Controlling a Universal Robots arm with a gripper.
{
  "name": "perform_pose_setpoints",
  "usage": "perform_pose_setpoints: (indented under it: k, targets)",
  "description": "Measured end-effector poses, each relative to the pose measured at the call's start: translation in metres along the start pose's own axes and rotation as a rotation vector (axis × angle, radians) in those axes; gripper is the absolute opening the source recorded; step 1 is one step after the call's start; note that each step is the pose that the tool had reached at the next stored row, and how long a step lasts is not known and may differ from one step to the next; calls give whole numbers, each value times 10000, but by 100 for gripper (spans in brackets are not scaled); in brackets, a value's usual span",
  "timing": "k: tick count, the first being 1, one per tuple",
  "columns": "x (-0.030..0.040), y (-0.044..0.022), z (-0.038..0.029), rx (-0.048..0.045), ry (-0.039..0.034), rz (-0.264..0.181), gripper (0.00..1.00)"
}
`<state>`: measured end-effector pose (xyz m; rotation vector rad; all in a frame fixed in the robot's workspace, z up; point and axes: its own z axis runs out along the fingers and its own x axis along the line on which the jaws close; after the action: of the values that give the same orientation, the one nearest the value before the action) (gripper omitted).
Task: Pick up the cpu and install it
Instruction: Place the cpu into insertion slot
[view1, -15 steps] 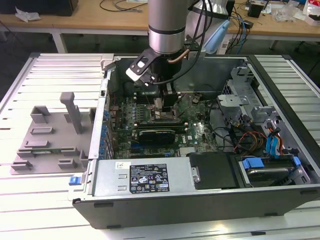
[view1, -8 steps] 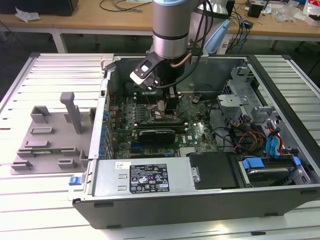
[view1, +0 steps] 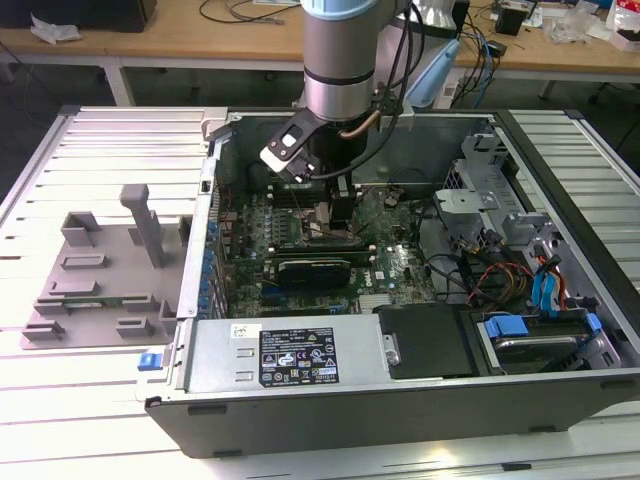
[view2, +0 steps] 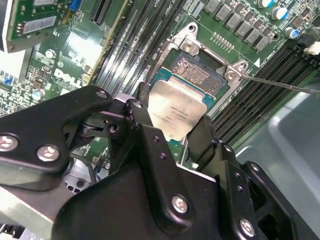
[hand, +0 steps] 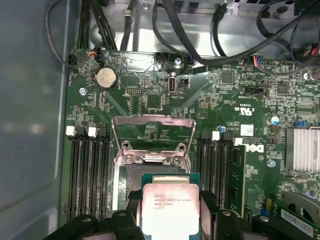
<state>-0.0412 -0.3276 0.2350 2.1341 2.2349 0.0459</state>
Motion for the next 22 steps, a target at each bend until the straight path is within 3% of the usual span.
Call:
perform_pose_setpoints:
  k: [1,9,15,22]
  targets:
    - [14,-2,36,-1,-1,32,55]
    - [96,-29,141,-8,-14,85,55]
    - [129,-36,243,-7,-19,175,55]
    - [152,-75,315,-16,-21,193,55]
